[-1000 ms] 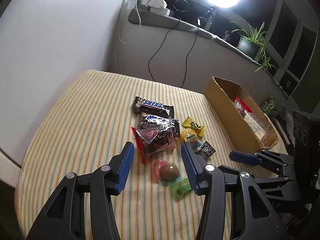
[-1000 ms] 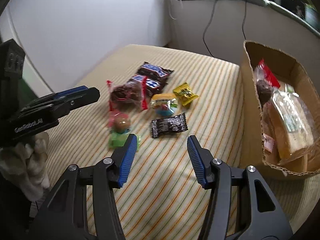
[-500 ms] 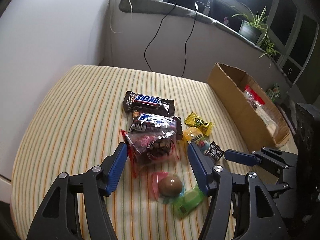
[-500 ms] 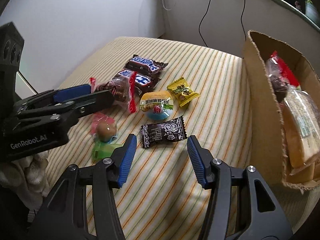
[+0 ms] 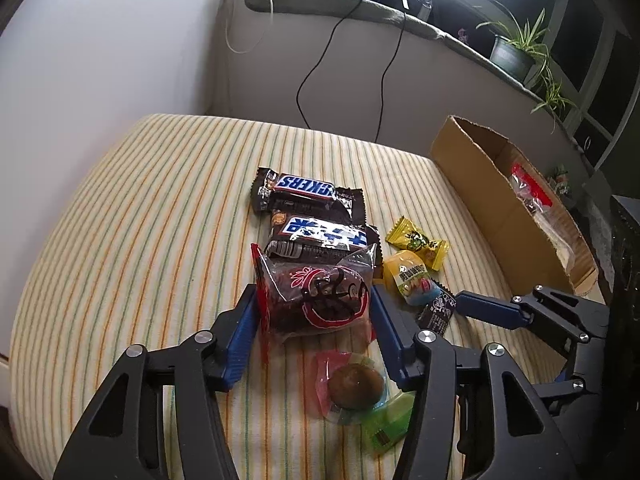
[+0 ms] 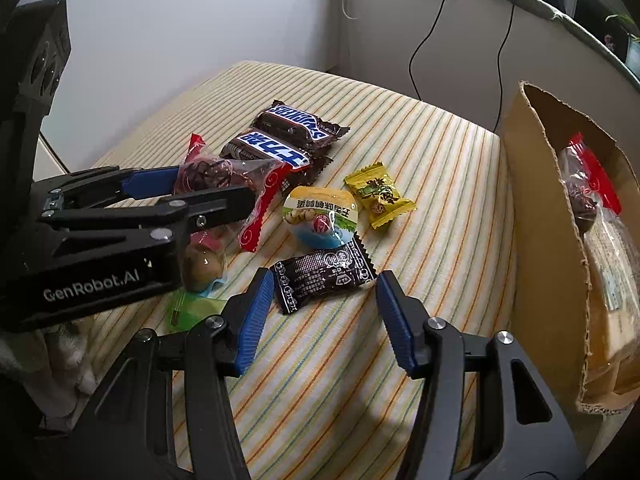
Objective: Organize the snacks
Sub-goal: 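Grasp the red-ribboned chocolate bag with the left gripper while right gripper grasps black candy packet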
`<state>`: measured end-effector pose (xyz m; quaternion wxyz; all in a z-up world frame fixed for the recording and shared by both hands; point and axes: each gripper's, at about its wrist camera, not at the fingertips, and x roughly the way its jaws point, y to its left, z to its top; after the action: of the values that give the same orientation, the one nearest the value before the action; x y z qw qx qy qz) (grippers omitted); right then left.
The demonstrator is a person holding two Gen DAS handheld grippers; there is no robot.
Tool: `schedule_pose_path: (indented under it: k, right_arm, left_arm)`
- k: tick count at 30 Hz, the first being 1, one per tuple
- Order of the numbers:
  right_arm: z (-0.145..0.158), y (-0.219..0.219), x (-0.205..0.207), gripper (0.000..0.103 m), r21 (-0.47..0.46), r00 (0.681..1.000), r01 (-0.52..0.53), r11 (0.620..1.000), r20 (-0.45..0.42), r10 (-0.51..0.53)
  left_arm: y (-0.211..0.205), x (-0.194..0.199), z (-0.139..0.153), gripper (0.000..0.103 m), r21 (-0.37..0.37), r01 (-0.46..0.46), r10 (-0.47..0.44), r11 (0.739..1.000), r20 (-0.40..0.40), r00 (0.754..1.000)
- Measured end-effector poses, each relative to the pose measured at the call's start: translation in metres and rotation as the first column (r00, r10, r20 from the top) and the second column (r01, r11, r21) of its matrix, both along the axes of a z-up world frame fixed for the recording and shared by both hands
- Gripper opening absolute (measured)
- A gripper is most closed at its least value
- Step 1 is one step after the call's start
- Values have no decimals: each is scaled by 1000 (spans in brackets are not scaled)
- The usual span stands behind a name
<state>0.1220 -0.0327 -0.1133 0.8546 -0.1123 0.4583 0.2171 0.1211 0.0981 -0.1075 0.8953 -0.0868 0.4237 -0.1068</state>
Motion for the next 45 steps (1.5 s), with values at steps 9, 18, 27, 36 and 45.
schedule_pose_path:
  k: [9, 18, 27, 36, 45]
  right_arm:
    - [-2, 12, 2, 57, -63, 999, -24, 998, 30, 26]
    - [-1, 12, 3, 12, -54, 998, -54, 997, 31, 56]
    - [0, -5, 9, 27, 74, 999, -21, 997, -36, 23]
    - [2, -13, 22, 31, 89, 996, 83, 993, -24, -81]
    - [-4, 6, 37, 28, 53, 997, 78, 996, -3, -78]
  left_arm:
    - [3, -8, 5, 50, 4, -3, 3, 1000, 20, 1000]
    - [12, -16, 9, 50, 8, -21, 21, 1000, 31, 999]
    - [11, -19, 13, 50, 13, -33, 32, 999, 47, 998]
    - [15, -20, 9, 50, -4, -33, 33, 999, 46, 998]
    - [18, -21, 10, 49, -11, -36, 36, 999, 52, 998]
